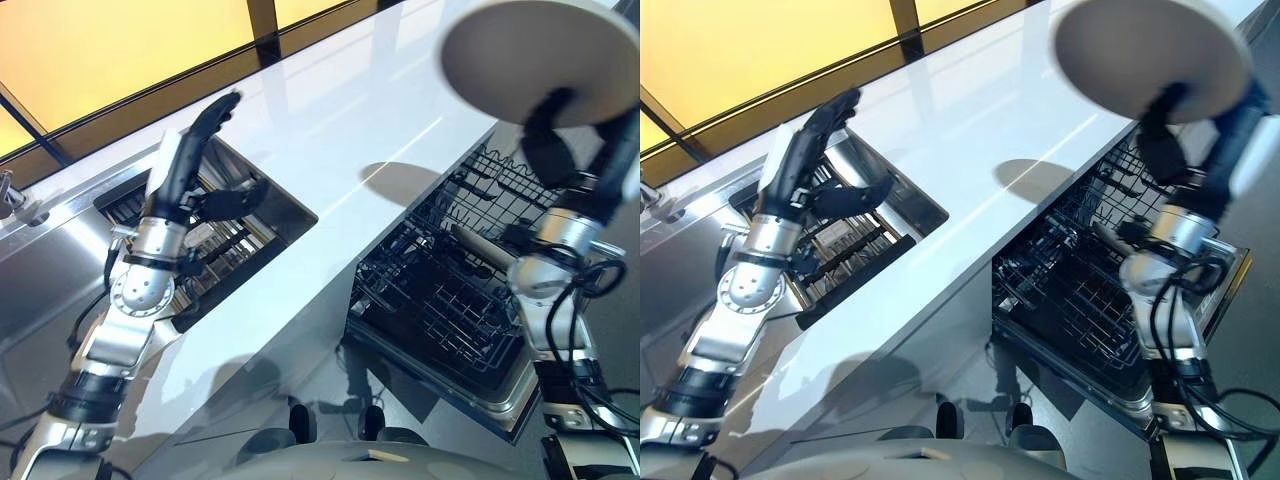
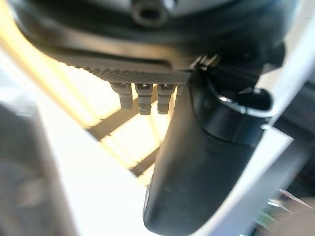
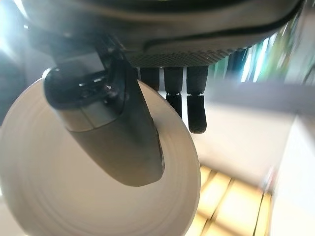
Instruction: Pick up plates and place into dishwasher.
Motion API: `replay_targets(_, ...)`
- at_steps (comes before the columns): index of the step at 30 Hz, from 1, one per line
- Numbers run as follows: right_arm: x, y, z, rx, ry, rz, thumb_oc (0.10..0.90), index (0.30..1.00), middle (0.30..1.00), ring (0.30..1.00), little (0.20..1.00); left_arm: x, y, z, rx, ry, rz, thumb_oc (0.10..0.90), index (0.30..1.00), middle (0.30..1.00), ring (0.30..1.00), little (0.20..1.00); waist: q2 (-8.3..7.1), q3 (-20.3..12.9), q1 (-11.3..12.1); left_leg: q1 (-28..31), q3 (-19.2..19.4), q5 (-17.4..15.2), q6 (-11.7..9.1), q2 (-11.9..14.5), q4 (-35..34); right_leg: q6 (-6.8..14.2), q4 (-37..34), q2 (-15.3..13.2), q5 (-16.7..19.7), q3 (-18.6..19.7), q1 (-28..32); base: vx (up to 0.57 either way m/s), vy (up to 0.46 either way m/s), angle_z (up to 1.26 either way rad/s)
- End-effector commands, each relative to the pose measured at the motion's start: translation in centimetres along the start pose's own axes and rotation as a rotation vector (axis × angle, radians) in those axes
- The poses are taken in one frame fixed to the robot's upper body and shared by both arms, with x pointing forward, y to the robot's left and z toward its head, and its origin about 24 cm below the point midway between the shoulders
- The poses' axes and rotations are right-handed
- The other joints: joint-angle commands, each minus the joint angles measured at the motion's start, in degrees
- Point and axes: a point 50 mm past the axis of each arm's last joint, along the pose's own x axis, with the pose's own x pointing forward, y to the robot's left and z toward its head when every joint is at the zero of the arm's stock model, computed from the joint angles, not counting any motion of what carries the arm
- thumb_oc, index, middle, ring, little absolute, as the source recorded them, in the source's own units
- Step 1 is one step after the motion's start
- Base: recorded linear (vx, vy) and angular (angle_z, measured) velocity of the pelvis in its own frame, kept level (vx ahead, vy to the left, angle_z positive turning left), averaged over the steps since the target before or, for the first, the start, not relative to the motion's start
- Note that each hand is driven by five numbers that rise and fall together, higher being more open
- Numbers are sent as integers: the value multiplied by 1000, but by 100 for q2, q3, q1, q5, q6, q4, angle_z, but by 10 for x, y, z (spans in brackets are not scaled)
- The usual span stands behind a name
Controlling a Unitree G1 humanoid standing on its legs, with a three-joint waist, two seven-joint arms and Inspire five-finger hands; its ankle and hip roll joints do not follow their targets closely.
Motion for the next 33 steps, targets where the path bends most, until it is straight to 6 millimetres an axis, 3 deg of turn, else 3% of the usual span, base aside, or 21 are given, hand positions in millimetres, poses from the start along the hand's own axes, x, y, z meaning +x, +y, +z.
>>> replay_targets(1,13,-18,10,17,-96,-43,100,300,300,300,200,2,41,7,-59,-67,187,800,900,900,900,900,107,-480,-53,202,123,-836,232,-304,37,64,536,516,-852,-105,-32,36,16,-15)
replay_targets(8,-20,-23,-31,-171,85,146,100,300,300,300,200,-29,61,-23,-109,70,371,800,900,900,900,900,141,-437,-186,164,253,-815,227,-287,21,89,498,494,-793,-50,-97,8,25,-7)
replay_targets(11,-28,-19,-42,-228,129,220,100,300,300,300,200,-32,61,-27,-115,89,396,800,900,900,900,900,143,-391,-205,160,278,-815,221,-285,24,92,526,481,-792,-52,-122,9,20,-7)
replay_targets(23,-66,-1,-83,-508,319,536,100,300,300,300,200,-33,50,-27,-164,77,360,800,900,900,900,900,188,-170,-57,74,187,-762,208,-294,34,113,723,359,-848,-240,-237,6,12,3)
replay_targets(33,-88,17,-93,-647,364,660,100,300,300,300,200,-30,46,-21,-174,60,342,800,900,900,900,900,251,14,71,-5,117,-723,225,-301,71,118,889,294,-878,-343,-355,1,14,9)
